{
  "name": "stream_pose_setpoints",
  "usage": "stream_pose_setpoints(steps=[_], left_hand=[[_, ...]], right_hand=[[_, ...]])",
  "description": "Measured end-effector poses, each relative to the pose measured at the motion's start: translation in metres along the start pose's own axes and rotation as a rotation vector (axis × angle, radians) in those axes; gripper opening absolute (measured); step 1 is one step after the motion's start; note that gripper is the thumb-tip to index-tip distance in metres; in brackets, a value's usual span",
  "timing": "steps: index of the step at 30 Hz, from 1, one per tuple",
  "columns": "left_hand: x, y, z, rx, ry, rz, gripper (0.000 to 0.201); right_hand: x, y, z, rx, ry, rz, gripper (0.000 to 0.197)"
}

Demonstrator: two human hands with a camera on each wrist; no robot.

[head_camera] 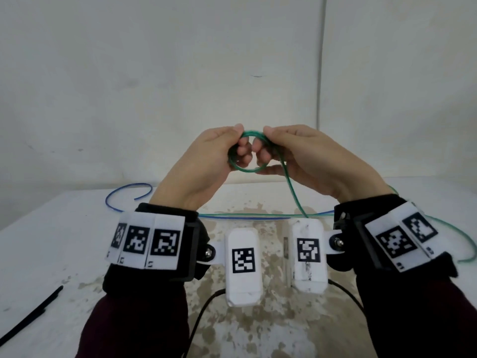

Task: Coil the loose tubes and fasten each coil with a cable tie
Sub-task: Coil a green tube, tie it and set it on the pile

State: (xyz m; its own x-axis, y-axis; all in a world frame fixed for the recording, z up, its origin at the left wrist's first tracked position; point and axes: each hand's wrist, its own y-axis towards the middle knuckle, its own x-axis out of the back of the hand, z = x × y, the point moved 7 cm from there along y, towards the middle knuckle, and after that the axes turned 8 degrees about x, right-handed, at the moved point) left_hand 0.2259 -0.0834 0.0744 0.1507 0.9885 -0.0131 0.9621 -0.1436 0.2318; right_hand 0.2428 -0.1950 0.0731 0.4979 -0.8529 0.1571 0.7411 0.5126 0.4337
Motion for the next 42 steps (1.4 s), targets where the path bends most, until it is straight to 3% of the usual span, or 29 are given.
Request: stream_pose_setpoints(steps=[4,9,16,21,27,30,36,42], left_hand=[[-0.001,-0.002,-0.003,0.025,-0.079,0.049,0.035],[-0.007,-0.006,0.006,0.086,0.150,0.154,0.036],[-0.003,-0.003,-0.003,-0.010,-0.166,0.107,0.037],[-0.011,-0.002,0.001,-0.014,0.008,0.121,0.038],[0.001,-0.004,-0.006,-0.063,-0.146,0.107,0.035],[-0.009,-0.008,-0.001,0.015,-0.092,0.209,0.036],[-0.003,-0.009,-0.011,-0.112,0.108,0.082,0.036],[-0.005,-0.011,-0.016,-0.130,0.118,0.111,0.031]], right_hand=[[0.000,0.000,0.006,0.044,0.118,0.006,0.035],[-0.003,-0.002,0.000,0.000,-0.103,0.100,0.033],[0.000,-0.003,0.006,0.043,0.136,0.043,0.038],[-0.002,-0.002,0.006,0.042,0.008,0.041,0.039],[-0.001,0.000,0.008,0.076,0.109,0.014,0.036],[0.000,-0.001,0.006,0.050,0.034,0.043,0.035],[-0.006,-0.002,0.011,0.090,-0.022,0.043,0.029],[-0.003,-0.001,0.017,0.136,-0.063,-0.008,0.029]])
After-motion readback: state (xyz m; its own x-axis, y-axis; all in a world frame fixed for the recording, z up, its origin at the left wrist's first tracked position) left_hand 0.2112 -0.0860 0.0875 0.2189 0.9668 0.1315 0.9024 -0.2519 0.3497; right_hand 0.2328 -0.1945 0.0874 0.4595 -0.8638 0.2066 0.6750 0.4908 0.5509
